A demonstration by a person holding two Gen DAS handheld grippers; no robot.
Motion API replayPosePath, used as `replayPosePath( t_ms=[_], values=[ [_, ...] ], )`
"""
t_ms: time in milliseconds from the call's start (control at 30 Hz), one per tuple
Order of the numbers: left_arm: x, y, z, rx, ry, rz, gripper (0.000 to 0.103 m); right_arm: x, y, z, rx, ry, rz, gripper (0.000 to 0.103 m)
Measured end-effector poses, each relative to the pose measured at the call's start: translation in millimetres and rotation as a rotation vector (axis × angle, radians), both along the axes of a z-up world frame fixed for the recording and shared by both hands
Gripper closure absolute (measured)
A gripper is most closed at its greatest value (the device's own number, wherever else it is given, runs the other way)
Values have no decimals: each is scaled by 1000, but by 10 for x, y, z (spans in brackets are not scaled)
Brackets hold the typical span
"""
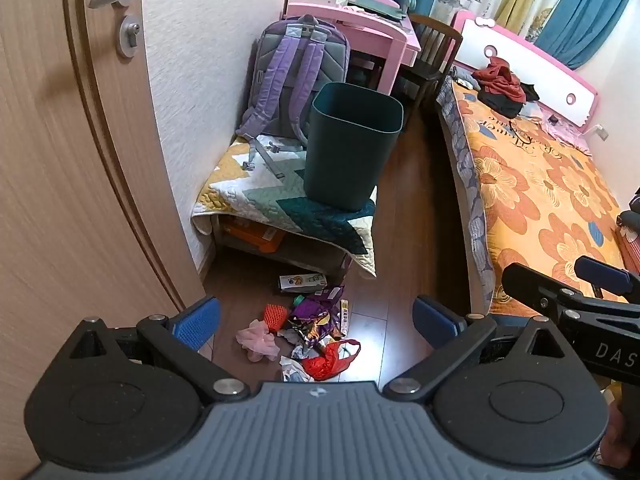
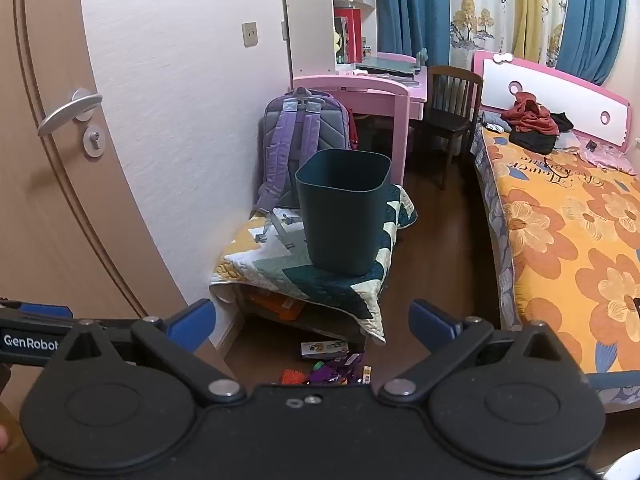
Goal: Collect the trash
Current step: 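Carry both open tools toward the trash pile on the floor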
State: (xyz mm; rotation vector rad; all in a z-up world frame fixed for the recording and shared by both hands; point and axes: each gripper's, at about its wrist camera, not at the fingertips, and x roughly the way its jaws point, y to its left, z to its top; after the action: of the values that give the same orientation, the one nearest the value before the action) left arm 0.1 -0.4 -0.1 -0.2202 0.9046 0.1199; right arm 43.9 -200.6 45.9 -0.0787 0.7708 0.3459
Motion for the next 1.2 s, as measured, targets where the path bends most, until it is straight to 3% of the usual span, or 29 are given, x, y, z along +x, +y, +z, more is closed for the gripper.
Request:
replayPosePath(
  t_ms=[1200],
  values=[
    [-188, 60, 94, 1, -26, 40, 0, -96, 144, 68, 32, -24, 44, 0]
  ],
)
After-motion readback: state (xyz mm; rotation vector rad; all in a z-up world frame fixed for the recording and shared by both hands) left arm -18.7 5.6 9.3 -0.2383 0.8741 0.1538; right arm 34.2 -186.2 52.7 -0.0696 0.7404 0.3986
